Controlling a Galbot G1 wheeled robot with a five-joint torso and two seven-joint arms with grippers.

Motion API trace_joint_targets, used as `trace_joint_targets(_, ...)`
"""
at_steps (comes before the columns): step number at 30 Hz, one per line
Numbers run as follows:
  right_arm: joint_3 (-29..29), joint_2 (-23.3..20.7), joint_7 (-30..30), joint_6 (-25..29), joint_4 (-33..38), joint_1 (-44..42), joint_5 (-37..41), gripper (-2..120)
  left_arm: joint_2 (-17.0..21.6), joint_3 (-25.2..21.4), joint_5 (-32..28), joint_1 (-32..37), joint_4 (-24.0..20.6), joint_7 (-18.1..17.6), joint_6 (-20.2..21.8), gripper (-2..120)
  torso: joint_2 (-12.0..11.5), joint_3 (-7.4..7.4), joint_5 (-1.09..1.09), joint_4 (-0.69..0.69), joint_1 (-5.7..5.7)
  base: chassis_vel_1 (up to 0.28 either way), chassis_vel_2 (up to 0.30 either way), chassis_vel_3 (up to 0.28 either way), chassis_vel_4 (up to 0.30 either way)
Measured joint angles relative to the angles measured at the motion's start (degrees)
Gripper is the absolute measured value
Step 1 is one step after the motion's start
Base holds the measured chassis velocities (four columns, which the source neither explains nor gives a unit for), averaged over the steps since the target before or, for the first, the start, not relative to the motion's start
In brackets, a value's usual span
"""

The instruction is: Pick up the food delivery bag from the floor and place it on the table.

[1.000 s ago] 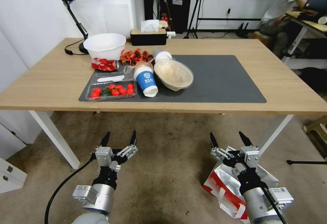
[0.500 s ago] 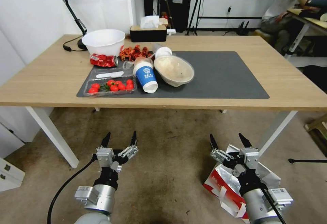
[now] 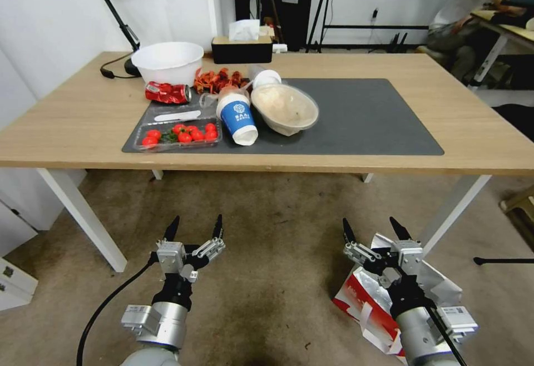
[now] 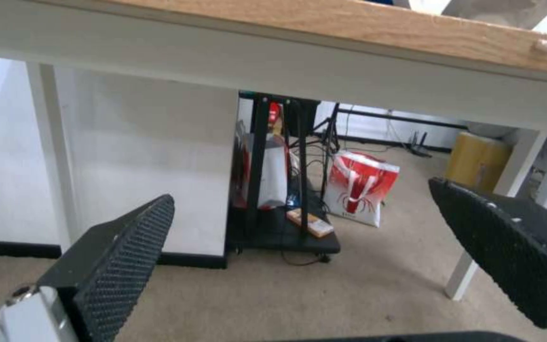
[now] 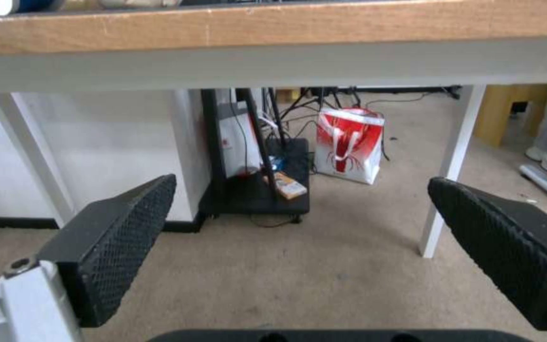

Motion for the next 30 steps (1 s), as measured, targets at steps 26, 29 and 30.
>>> trace_joint_targets(26, 0.02, 0.00, -0.22, 0.09, 0.00, 0.05, 0.17, 100, -0.12, 0.01, 1.18, 0.27, -0.31, -1.01, -0.83, 100, -6.27, -3.90, 0.00, 0.00, -2.37, 0.000, 0.000, 0.000, 0.000)
trace_joint_targets(29, 0.00, 0.00, -0.22, 0.09, 0.00, -0.04, 0.45, 100, -0.14, 0.00, 1.19, 0.29, -0.30, -0.98, -0.85, 100, -7.00, -4.37, 0.00, 0.00, -2.63, 0.000, 0.000, 0.000, 0.000)
trace_joint_targets(30, 0.01, 0.00, -0.23, 0.09, 0.01, -0.07, 0.51, 100, -0.15, -0.02, 1.19, 0.30, -0.25, -0.97, -0.92, 100, -7.22, -4.52, 0.00, 0.00, -2.71, 0.000, 0.000, 0.000, 0.000)
